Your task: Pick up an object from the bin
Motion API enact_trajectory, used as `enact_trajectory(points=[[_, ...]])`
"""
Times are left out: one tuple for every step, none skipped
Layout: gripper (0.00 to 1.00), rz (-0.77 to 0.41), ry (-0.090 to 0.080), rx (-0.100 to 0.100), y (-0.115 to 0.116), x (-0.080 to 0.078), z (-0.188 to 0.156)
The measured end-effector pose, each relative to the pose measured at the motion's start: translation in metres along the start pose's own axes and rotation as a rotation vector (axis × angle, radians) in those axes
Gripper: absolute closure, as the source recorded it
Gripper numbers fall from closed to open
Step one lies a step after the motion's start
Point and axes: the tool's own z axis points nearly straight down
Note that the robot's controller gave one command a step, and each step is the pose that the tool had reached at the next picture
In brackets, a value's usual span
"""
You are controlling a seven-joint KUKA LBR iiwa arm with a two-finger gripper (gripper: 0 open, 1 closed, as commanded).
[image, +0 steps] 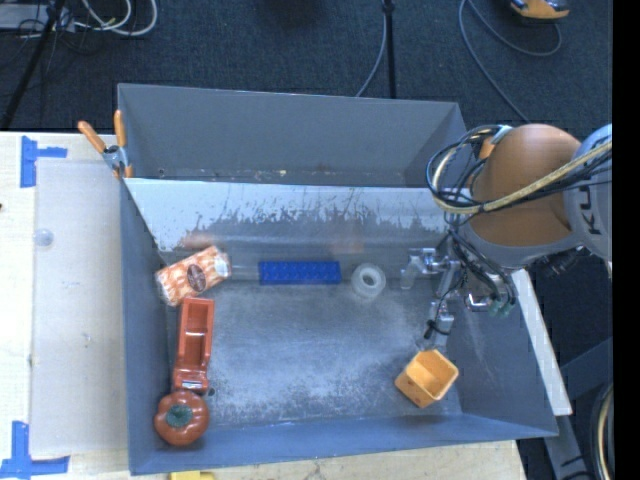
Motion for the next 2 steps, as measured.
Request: enact_trajectory(points=[[0.00,-0.002,-0.008,0.001,0.000,-0.002,-0.005],[0.00,-0.078,-0.011,0.000,-0.015,0.011,0.024]])
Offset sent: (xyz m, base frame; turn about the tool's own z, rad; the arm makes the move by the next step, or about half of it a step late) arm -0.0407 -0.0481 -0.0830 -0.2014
